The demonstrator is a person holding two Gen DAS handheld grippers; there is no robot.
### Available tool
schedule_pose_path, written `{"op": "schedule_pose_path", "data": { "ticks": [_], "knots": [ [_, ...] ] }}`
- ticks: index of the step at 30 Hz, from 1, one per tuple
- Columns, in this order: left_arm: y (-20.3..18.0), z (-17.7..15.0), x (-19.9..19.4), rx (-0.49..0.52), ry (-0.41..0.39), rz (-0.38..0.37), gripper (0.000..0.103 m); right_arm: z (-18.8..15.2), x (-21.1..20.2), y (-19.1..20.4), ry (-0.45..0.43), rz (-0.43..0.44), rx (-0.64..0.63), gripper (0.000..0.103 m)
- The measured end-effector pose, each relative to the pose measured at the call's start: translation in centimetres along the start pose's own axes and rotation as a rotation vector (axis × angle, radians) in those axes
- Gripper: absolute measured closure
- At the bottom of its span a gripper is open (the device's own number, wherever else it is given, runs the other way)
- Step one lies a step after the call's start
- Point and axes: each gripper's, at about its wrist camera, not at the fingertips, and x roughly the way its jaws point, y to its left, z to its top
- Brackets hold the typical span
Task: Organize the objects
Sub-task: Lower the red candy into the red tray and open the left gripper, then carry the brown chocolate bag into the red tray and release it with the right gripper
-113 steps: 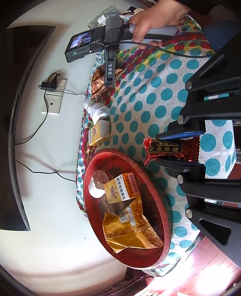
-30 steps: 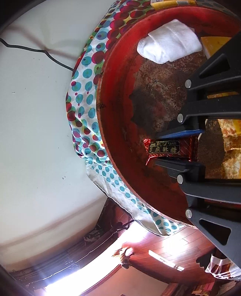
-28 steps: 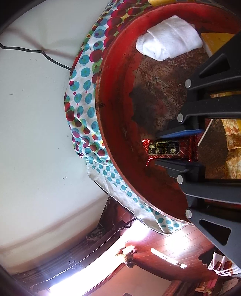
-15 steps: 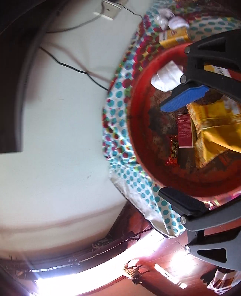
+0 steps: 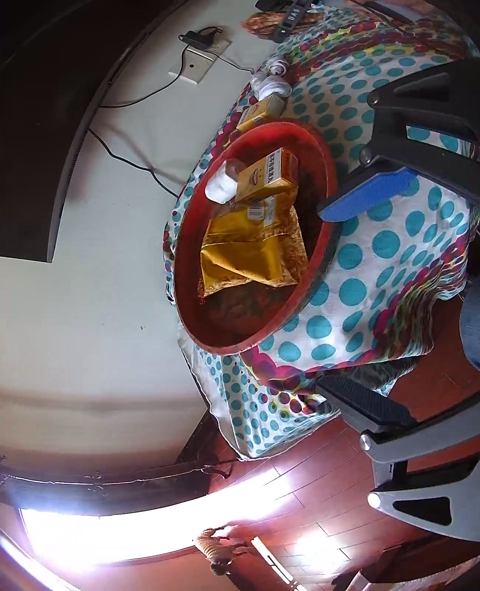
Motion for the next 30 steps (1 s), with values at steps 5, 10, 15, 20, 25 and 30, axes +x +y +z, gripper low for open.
{"op": "schedule_pose_path", "data": {
  "ticks": [5,10,15,20,25,30],
  "knots": [
    [0.9,-0.6,1.0,0.024,0.005,0.025,0.015,2.6,0.0,11.1,0.03,0.164,-0.094,0.027],
    [3.0,-0.3,1.5,-0.038,-0.001,0.01,0.015,4.1,4.0,20.3,0.157,0.287,-0.094,0.027],
    [3.6,0.2,2.2,-0.017,-0.015,0.048,0.015,5.2,6.4,26.7,0.171,0.249,-0.205,0.027],
    [5.4,0.6,2.6,-0.071,-0.02,0.085,0.015,5.3,8.9,31.0,0.185,0.215,-0.284,0.027],
    [6.3,1.0,2.4,-0.104,-0.033,0.09,0.015,5.4,11.0,33.4,0.213,0.196,-0.34,0.027],
    [6.6,0.9,2.8,-0.113,-0.012,0.082,0.015,5.5,12.2,34.4,0.24,0.202,-0.341,0.027]
  ]
}}
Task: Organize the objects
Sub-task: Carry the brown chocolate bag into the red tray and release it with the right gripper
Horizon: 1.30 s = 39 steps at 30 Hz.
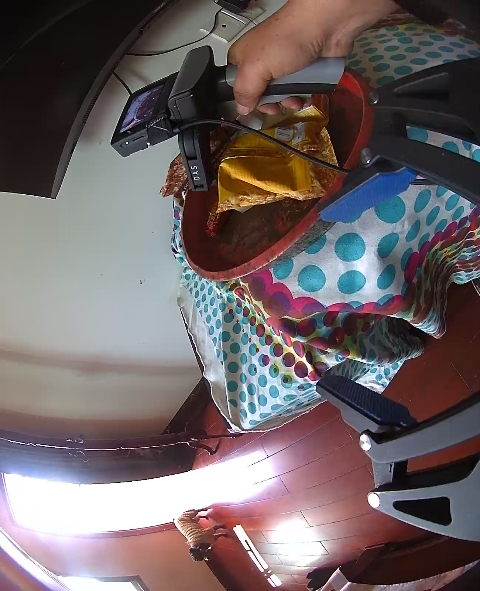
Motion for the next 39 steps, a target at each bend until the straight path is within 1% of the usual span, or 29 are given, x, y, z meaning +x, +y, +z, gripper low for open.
{"op": "schedule_pose_path", "data": {
  "ticks": [6,13,16,20,22,28,39],
  "knots": [
    [-0.5,0.0,-0.2,0.015,-0.005,-0.003,0.015,-0.1,0.4,0.0,0.012,0.004,0.013,0.025],
    [-0.9,0.1,-0.7,0.034,-0.019,-0.014,0.015,-0.6,0.0,-0.3,0.005,0.003,0.016,0.025],
    [-1.7,0.1,-1.1,0.061,-0.036,-0.062,0.015,-0.6,-0.1,-0.3,0.005,0.005,0.02,0.025],
    [-4.1,0.1,-2.3,0.163,-0.063,-0.137,0.015,-0.9,-0.2,0.0,0.005,0.002,0.014,0.025],
    [-5.0,-0.1,-2.7,0.192,-0.058,-0.168,0.015,-1.1,-0.3,0.2,0.004,0.0,0.007,0.025],
    [-5.6,0.0,-2.8,0.182,-0.038,-0.205,0.015,-1.4,-0.3,0.2,-0.007,0.003,0.016,0.024],
    [-6.1,0.0,-2.8,0.187,-0.016,-0.233,0.015,-2.0,-0.6,-0.1,-0.008,0.007,0.037,0.024]
  ]
}}
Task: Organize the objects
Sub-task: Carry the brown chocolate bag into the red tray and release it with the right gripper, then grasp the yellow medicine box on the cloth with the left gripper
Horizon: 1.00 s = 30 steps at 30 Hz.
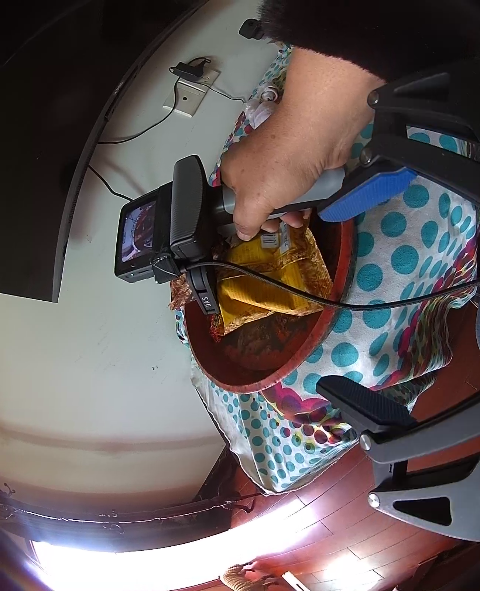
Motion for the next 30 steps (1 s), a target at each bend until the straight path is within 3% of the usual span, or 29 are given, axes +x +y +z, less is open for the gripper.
{"op": "schedule_pose_path", "data": {
  "ticks": [5,18,25,30],
  "knots": [
    [-0.3,0.0,-0.3,0.007,-0.007,-0.01,0.015,-0.7,-0.9,-1.1,0.007,0.005,0.051,0.013],
    [-1.8,-0.3,-1.4,0.038,-0.015,-0.056,0.015,-2.8,-7.3,-5.3,-0.105,-0.033,0.071,0.008],
    [-3.1,-0.3,-2.4,0.058,-0.037,-0.075,0.015,-5.5,-10.5,-13.1,-0.134,-0.067,0.215,0.003],
    [-4.7,-1.1,-1.9,0.101,-0.008,-0.083,0.015,-8.8,-11.4,-18.6,-0.122,-0.128,0.268,0.003]
  ]
}}
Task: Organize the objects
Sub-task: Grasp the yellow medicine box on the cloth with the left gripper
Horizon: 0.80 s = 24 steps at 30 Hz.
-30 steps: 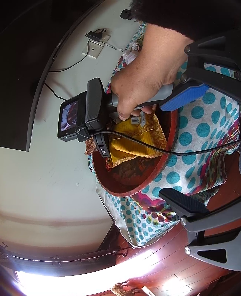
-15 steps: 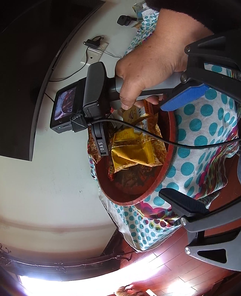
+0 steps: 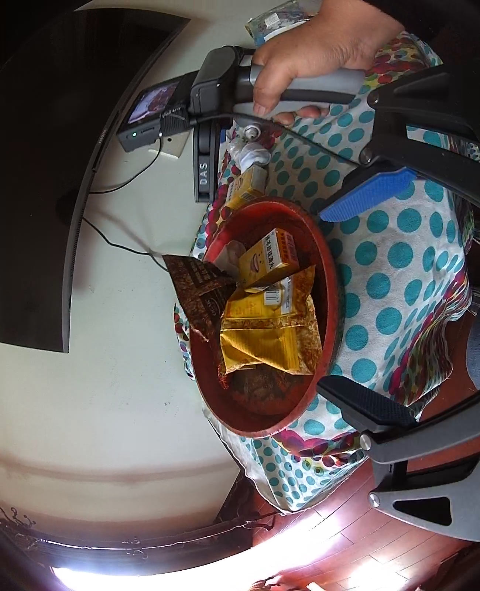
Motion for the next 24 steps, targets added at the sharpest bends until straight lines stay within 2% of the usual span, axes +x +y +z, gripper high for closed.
{"op": "schedule_pose_path", "data": {
  "ticks": [3,9,13,19,24],
  "knots": [
    [-0.8,-0.4,0.4,0.009,0.016,-0.009,0.015,-1.9,0.4,-4.1,0.016,-0.072,0.01,0.003],
    [-2.4,-1.3,2.0,0.039,0.059,0.012,0.015,-5.9,1.6,-13.4,0.057,-0.18,0.125,0.003],
    [-4.4,-1.6,3.5,0.062,0.069,0.023,0.015,-7.3,2.5,-18.2,0.064,-0.195,0.204,0.002],
    [-10.2,-0.6,7.3,0.099,0.094,-0.017,0.015,-8.3,3.1,-21.0,0.062,-0.188,0.254,0.002],
    [-15.2,1.3,10.6,0.119,0.108,-0.094,0.015,-9.5,3.4,-21.5,0.053,-0.204,0.245,0.002]
  ]
}}
